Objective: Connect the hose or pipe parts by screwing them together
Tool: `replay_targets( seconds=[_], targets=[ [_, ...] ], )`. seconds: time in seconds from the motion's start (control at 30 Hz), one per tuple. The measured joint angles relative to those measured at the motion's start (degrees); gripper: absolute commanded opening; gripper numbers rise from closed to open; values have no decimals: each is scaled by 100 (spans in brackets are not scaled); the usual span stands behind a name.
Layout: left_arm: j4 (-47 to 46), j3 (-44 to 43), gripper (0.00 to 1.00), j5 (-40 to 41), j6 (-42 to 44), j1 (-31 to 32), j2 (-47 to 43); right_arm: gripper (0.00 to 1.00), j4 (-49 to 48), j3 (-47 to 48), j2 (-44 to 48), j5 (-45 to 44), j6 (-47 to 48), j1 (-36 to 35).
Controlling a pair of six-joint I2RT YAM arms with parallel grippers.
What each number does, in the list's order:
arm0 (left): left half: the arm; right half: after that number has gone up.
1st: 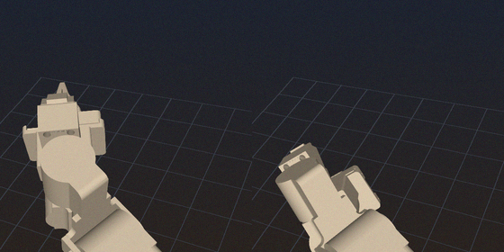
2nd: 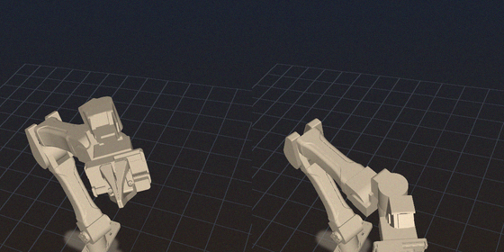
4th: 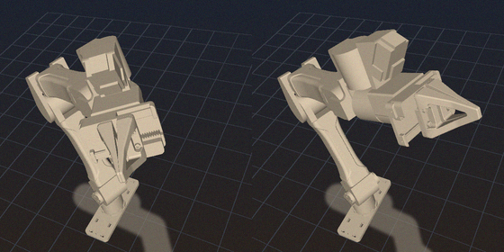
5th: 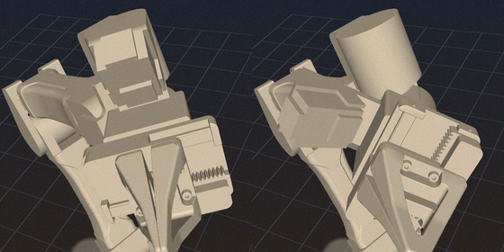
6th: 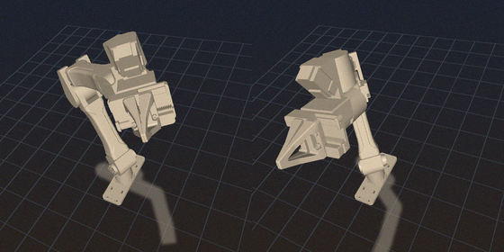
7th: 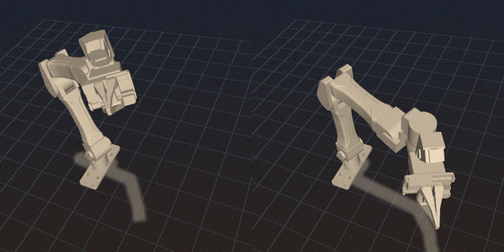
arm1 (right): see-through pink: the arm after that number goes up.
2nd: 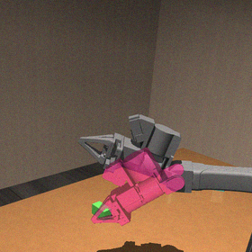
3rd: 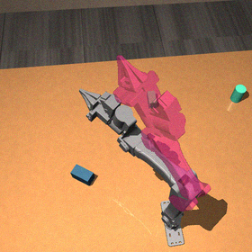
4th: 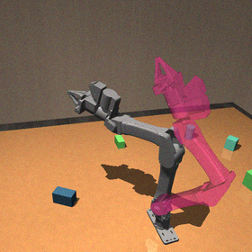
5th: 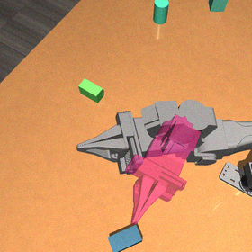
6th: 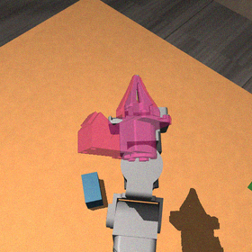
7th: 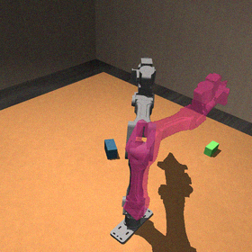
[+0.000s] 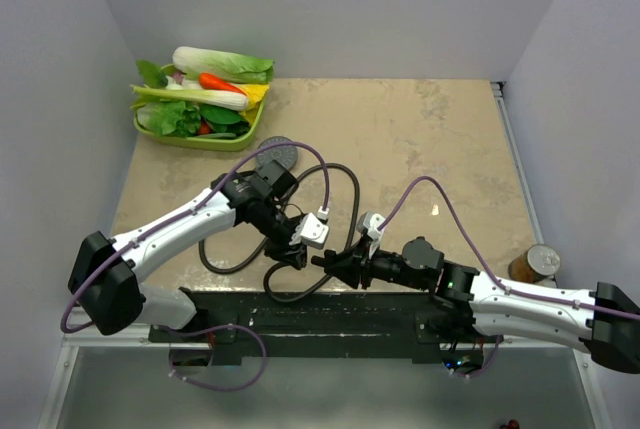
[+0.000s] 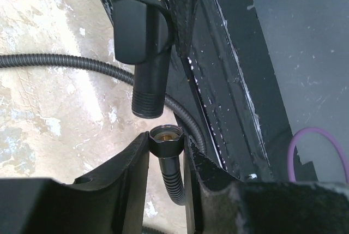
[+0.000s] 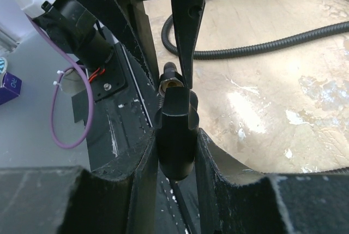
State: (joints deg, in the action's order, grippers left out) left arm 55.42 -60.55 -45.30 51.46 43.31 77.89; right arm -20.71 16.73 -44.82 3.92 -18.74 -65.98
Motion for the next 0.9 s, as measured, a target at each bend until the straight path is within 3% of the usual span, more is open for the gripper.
replay_targets(
  seconds=[0.9],
  targets=[
    [-61, -111, 0, -24, -400, 33, 225, 0, -203, 208, -540, 9, 146, -192]
  ],
)
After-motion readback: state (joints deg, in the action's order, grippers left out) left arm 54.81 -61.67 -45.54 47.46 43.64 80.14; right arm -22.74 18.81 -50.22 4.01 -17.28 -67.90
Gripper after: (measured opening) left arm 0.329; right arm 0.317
